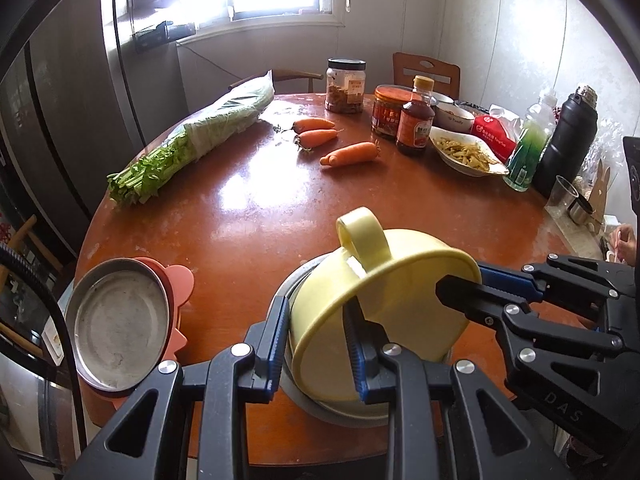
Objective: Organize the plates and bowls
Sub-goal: 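Lower the yellow handled bowl into the steel basin with the right gripper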
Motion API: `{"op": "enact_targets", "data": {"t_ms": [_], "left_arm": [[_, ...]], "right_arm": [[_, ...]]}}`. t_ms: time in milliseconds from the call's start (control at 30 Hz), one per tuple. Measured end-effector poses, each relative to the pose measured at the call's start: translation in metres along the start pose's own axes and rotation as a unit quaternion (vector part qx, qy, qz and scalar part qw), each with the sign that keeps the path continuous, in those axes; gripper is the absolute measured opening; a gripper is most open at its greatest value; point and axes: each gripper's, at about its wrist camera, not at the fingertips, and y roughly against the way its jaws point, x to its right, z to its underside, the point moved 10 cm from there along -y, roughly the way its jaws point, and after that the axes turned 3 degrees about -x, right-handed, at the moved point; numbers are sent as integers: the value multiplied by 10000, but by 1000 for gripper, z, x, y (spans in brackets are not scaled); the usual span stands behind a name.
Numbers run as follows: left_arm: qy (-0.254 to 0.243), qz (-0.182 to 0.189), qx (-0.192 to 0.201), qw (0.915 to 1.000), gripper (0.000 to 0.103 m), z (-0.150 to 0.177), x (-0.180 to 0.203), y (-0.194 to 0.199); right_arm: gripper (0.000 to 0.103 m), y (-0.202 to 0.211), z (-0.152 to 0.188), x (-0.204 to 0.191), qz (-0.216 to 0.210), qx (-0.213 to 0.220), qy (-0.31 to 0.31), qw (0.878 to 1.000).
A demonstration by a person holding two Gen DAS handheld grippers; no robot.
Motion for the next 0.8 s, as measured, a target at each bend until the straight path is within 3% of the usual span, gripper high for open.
{"op": "enact_targets", "data": {"t_ms": [467, 800], "left_arm": [[13, 65, -61, 10000, 28, -1, -6, -22], [49, 171, -149, 9997, 28, 5, -6, -34]], "right_arm": [[16, -34, 2, 5, 81, -258, 164, 9995], [17, -33, 4, 3, 61, -232, 319, 9992]]}}
